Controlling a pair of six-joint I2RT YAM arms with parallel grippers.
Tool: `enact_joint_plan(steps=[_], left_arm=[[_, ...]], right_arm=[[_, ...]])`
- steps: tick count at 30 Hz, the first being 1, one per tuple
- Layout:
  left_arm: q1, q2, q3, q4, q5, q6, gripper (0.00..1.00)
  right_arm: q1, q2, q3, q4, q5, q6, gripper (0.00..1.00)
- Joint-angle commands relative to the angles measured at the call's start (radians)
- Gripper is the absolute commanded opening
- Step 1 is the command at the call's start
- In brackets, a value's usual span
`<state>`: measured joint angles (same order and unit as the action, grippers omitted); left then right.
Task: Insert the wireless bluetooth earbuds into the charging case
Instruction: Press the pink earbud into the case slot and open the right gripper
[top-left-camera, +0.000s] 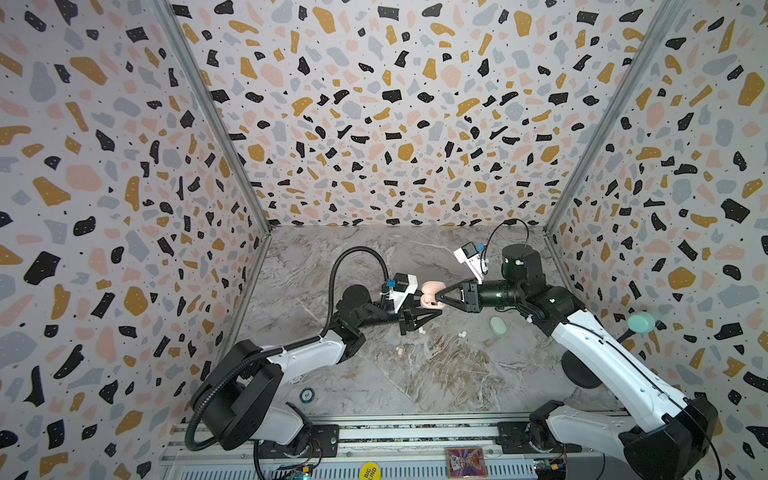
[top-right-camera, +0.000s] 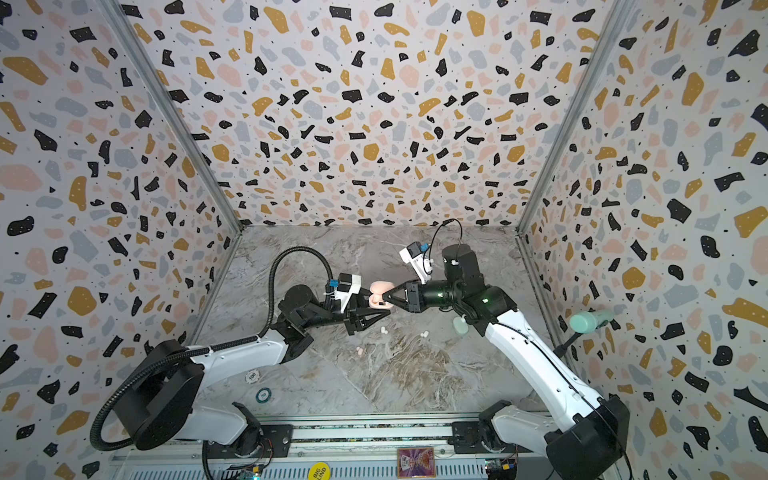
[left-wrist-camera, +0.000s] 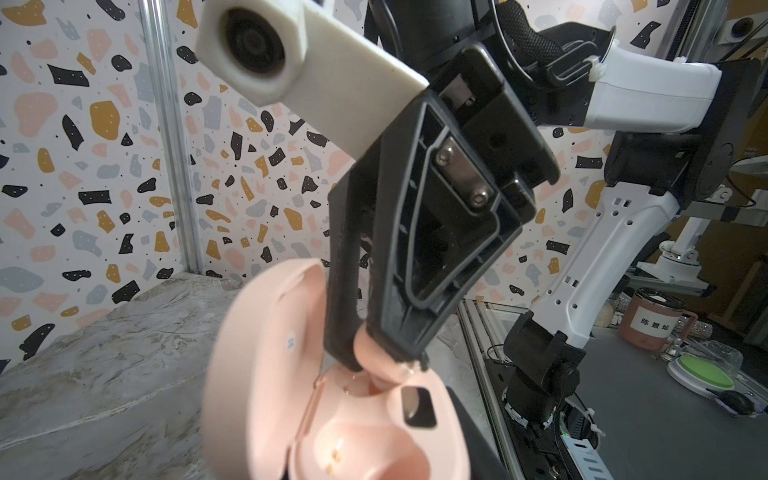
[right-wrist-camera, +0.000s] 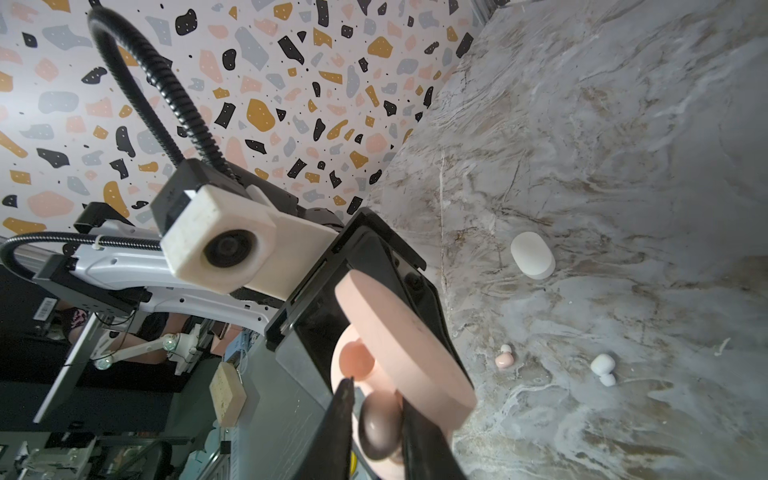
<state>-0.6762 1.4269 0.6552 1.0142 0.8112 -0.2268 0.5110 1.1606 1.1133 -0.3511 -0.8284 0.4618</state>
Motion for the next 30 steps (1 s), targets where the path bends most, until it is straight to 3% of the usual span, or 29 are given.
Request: enact_joint_plan(steps=[1,10,26,30], left_arm=[[-0.005,-0.017,0.039,0.041,0.018,0.013,0.41],[-0.011,-0.015,0.028,0.040,0.012,0.003,0.41],[0.000,-0.007,0.009,0.023,-0.029,-0.004,0.41],[0.048,0.004,-0.027,0.101,-0.033,-0.080,0.41]], right_arm=[[0.005,0.002,0.022,-0.024,0.021,-0.012,0.31],[0.005,0.037,0.106,-0.117,0.064,-0.048,0.42],[0.022,0.023,0.179,-0.199,0.089,-0.065,0.48],[0.060,-0.006,0.173,-0.214,0.116,-0.047,0.51]])
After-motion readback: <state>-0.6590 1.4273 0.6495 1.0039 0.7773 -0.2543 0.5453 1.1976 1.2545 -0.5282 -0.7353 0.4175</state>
